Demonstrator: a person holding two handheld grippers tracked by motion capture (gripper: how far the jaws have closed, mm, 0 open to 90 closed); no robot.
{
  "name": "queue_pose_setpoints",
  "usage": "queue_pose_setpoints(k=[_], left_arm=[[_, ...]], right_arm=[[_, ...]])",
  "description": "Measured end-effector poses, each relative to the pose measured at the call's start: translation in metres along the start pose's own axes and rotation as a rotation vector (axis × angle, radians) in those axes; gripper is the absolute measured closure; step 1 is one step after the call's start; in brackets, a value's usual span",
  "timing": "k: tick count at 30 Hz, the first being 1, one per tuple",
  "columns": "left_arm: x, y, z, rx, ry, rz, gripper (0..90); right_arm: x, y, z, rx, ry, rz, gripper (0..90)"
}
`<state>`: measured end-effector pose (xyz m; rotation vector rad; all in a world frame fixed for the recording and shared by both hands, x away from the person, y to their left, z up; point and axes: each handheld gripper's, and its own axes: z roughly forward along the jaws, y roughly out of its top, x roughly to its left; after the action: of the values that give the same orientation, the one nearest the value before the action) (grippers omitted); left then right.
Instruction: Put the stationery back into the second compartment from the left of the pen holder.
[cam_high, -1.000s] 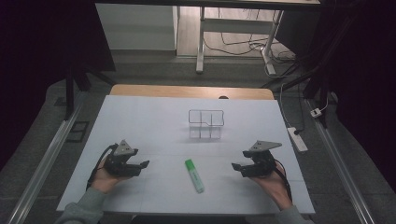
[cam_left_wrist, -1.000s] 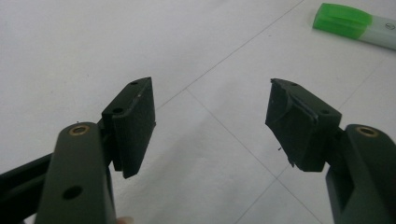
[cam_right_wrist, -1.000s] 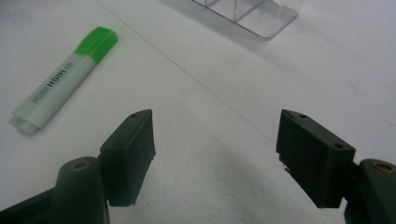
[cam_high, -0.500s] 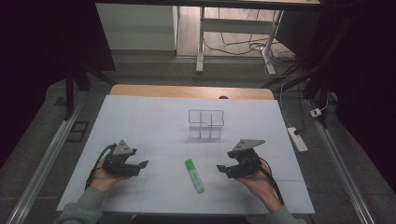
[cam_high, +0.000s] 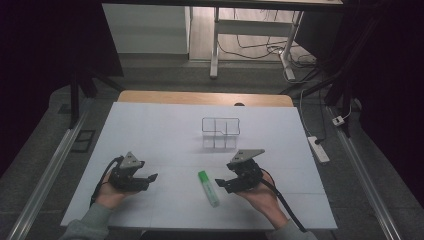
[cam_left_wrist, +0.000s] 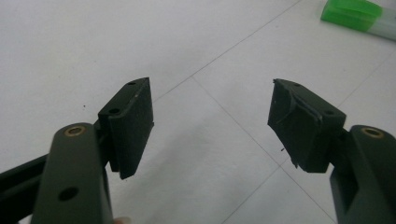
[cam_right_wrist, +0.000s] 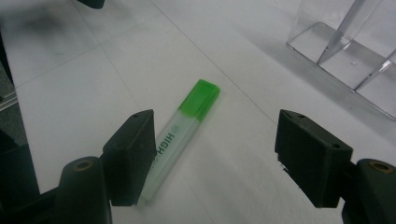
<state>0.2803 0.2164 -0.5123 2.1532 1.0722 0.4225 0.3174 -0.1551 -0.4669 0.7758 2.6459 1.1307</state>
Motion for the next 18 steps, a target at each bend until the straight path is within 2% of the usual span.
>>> queue_pose_setpoints(k=[9,14,18], left_arm=[[0.003,-0.002,-0.001,-0.001,0.0,-0.004,30.1],[0.005,-0.002,0.0,-0.005,0.002,-0.013,30.0],[0.006,-0.003,0.001,0.009,0.0,-0.003,29.9]], right_arm=[[0.01,0.012,0.025,0.045,0.005,-0.017,30.1],[0.012,0.016,0.041,0.07,0.005,-0.013,30.6],[0.012,0.019,0.054,0.095,0.0,-0.005,30.5]])
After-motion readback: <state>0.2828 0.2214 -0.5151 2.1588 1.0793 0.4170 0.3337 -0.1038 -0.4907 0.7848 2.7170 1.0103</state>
